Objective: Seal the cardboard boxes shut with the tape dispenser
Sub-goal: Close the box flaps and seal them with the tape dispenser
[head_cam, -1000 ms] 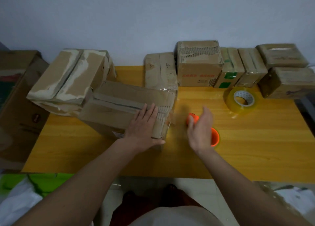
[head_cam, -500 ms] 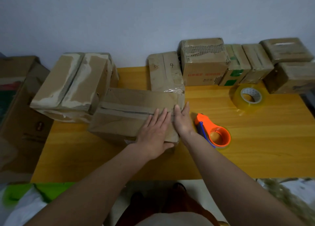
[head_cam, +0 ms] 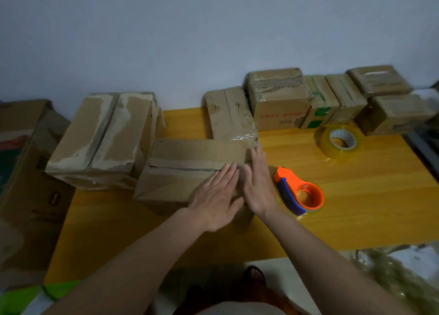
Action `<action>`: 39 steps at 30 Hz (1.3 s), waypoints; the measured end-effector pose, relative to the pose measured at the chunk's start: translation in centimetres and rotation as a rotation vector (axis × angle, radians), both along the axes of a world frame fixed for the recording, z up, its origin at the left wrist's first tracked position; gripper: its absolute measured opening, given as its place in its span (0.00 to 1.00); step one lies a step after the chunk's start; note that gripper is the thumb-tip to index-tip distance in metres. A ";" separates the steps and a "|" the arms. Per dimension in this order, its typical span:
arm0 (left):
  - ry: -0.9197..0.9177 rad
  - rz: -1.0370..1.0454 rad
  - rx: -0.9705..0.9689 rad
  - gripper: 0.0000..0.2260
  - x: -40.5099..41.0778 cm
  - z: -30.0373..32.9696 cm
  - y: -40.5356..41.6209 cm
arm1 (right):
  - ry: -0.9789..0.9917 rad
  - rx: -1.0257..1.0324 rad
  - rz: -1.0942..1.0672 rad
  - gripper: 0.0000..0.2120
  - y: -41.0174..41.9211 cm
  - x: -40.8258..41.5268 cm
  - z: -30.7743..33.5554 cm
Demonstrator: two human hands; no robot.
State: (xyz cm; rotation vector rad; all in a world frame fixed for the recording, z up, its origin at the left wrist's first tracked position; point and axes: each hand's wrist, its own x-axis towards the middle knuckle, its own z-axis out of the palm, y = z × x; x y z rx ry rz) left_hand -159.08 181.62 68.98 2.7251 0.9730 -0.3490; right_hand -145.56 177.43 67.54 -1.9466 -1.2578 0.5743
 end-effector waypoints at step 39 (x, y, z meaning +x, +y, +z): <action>0.149 -0.165 0.092 0.44 -9.1 0.8 3.2 | -0.178 -0.255 -0.295 0.25 -2.3 0.0 0.1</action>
